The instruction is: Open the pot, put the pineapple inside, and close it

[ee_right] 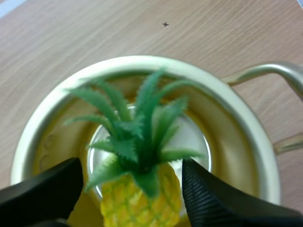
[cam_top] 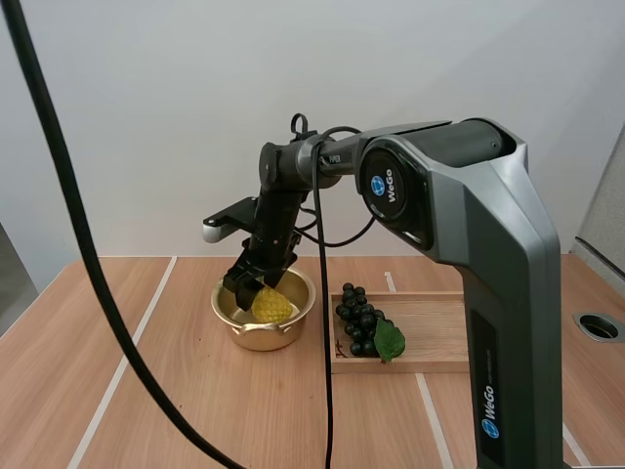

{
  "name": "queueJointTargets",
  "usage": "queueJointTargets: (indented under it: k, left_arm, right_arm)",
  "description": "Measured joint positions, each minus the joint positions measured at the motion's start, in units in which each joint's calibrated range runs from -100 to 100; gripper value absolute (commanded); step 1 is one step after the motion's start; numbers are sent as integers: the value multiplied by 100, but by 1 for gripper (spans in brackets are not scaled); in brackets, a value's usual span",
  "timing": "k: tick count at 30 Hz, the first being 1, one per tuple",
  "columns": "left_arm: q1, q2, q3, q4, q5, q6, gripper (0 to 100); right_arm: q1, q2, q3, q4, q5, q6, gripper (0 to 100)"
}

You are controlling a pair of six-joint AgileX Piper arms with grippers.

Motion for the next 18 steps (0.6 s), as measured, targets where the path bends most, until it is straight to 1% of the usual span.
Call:
queueJointTargets:
  k: [12, 18]
  left_arm:
    - [0, 0, 0, 0, 0, 0, 0]
    - [0, 0, 0, 0, 0, 0, 0]
  right_arm:
    - [0, 0, 0, -49, -19, 20, 100]
    - [0, -45, 0, -73, -206, 20, 100]
